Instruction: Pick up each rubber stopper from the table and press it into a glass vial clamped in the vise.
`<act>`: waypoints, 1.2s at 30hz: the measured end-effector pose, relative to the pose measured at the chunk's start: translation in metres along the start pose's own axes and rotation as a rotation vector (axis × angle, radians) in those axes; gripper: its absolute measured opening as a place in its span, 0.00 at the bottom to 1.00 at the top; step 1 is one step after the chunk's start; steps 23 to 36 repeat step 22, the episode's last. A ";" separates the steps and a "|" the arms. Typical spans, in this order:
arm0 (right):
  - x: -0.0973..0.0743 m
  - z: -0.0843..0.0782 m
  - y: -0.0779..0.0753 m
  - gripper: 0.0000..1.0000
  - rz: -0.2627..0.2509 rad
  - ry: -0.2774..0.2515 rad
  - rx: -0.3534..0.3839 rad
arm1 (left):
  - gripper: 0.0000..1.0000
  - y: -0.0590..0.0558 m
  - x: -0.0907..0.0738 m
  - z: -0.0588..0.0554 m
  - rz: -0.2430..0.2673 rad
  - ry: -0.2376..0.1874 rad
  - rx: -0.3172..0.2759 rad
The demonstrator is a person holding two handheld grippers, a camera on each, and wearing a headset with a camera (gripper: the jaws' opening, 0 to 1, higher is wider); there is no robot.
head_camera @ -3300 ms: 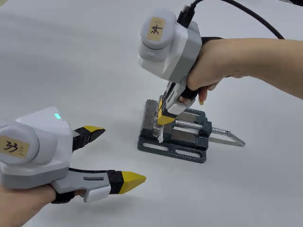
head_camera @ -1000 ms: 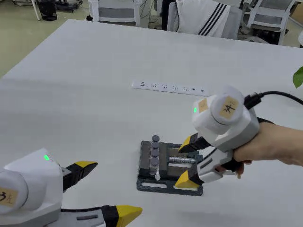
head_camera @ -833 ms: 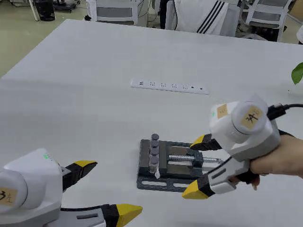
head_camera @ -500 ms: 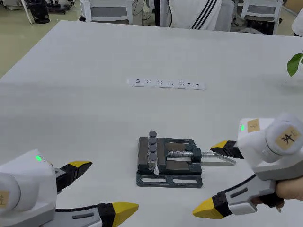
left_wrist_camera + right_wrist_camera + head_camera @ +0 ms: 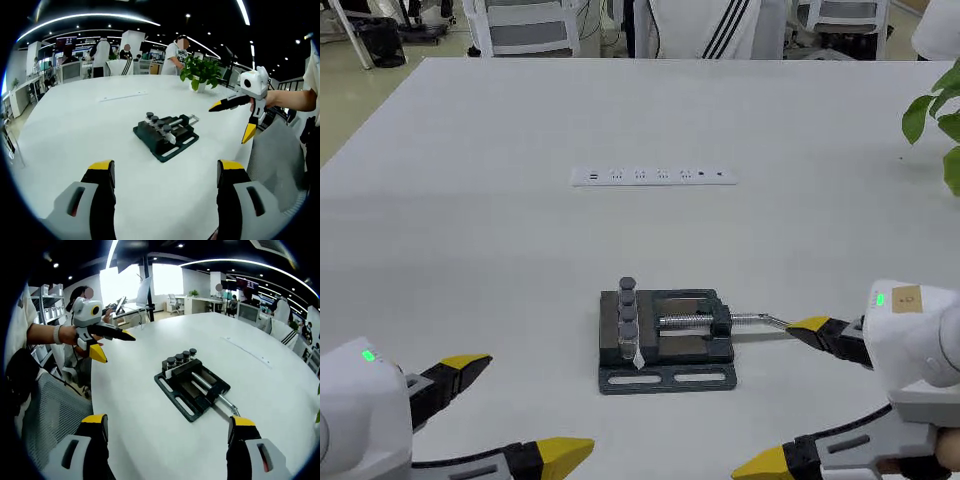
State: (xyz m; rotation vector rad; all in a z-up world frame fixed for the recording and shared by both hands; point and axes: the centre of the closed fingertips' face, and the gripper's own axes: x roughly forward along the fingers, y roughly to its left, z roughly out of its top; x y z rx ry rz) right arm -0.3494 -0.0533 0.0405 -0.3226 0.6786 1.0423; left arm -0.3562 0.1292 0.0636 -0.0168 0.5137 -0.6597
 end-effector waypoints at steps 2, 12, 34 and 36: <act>-0.004 0.001 0.001 0.98 -0.010 -0.017 -0.016 | 0.82 -0.001 -0.003 0.002 0.004 -0.003 0.000; -0.007 -0.003 0.000 0.98 -0.011 -0.008 -0.007 | 0.82 0.001 -0.007 -0.001 0.012 0.007 0.000; -0.012 -0.006 -0.007 0.96 -0.052 -0.028 0.009 | 0.82 -0.002 -0.007 -0.006 0.007 0.026 0.001; -0.012 -0.006 -0.007 0.96 -0.052 -0.028 0.009 | 0.82 -0.002 -0.007 -0.006 0.007 0.026 0.001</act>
